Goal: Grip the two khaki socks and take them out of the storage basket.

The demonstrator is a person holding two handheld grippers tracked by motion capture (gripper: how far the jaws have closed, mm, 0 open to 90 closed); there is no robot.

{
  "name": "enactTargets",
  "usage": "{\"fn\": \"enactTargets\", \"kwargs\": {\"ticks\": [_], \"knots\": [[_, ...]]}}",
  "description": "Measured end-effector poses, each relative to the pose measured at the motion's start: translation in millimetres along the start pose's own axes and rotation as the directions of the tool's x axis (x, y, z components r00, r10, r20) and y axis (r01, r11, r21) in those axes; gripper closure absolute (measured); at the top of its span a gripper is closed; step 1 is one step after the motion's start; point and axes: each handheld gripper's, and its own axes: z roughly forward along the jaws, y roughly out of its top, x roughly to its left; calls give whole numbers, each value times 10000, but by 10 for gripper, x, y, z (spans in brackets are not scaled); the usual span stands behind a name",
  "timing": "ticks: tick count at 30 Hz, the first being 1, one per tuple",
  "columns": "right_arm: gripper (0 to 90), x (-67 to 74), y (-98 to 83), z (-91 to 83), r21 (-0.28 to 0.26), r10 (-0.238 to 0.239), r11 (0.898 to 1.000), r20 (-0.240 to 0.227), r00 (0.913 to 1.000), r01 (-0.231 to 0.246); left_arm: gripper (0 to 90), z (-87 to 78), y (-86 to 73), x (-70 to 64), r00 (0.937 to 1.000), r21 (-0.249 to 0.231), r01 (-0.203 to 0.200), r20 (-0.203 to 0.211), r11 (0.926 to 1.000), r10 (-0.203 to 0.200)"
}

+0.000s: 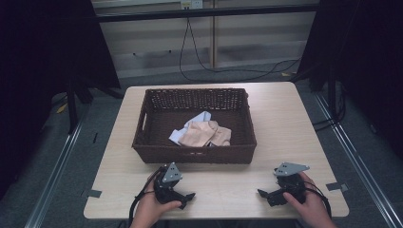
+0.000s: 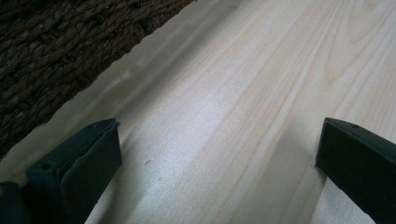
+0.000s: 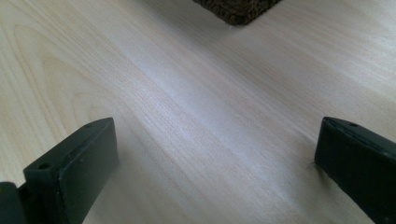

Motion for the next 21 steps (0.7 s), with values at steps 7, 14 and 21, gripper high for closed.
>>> {"fn": "enactTargets", "kwargs": {"ticks": [7,14,21], "knots": [[0,-3,3,2,-21,-42,10000,20,10000,42,35,-5,45,-3,9996,231,230,-167,9995,-226],[0,-3,3,2,-21,-41,10000,21,10000,41,28,-25,201,41,9973,1605,328,599,9865,-429],[0,-4,3,2,-25,-54,10000,19,10000,55,27,-77,373,94,9953,2446,301,822,9691,-517]]}}
